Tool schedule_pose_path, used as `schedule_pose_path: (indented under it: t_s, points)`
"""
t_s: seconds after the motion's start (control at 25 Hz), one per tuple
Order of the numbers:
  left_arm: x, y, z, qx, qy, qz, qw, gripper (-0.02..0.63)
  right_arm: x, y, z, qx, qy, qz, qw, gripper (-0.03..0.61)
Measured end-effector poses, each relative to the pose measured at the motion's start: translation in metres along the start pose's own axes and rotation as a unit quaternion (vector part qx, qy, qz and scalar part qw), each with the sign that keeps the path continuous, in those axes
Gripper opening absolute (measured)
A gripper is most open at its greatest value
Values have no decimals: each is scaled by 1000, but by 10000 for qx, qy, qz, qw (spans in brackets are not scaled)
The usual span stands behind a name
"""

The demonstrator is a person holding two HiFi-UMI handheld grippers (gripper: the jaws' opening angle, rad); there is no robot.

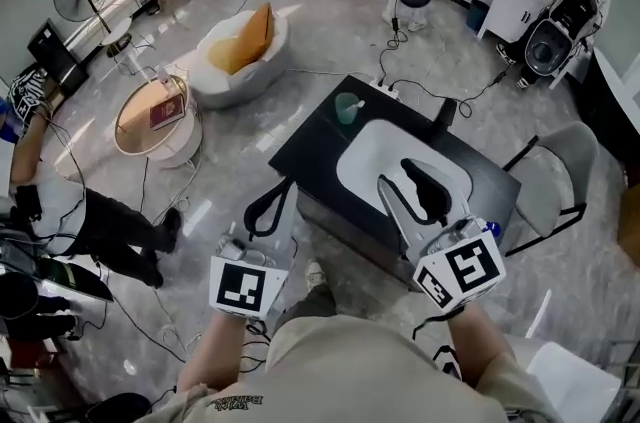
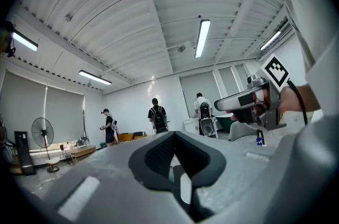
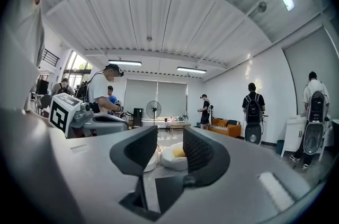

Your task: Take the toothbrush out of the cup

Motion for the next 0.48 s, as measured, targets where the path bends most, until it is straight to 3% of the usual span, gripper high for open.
schedule_pose_path:
  t_s: [0.48]
  points:
    - [-119,46,-3,72,14,-335,9994,2,-3,111,17,-7,-58,-458,9989,155]
Point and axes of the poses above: the fingertips, and each gripper's own axes: y forward along the fingers, x to its right, z out of its top, the point moved 8 cm from there along -y, backward along the fingers, and after that the axes turned 14 degrees about -z, right-handed, at the moved point
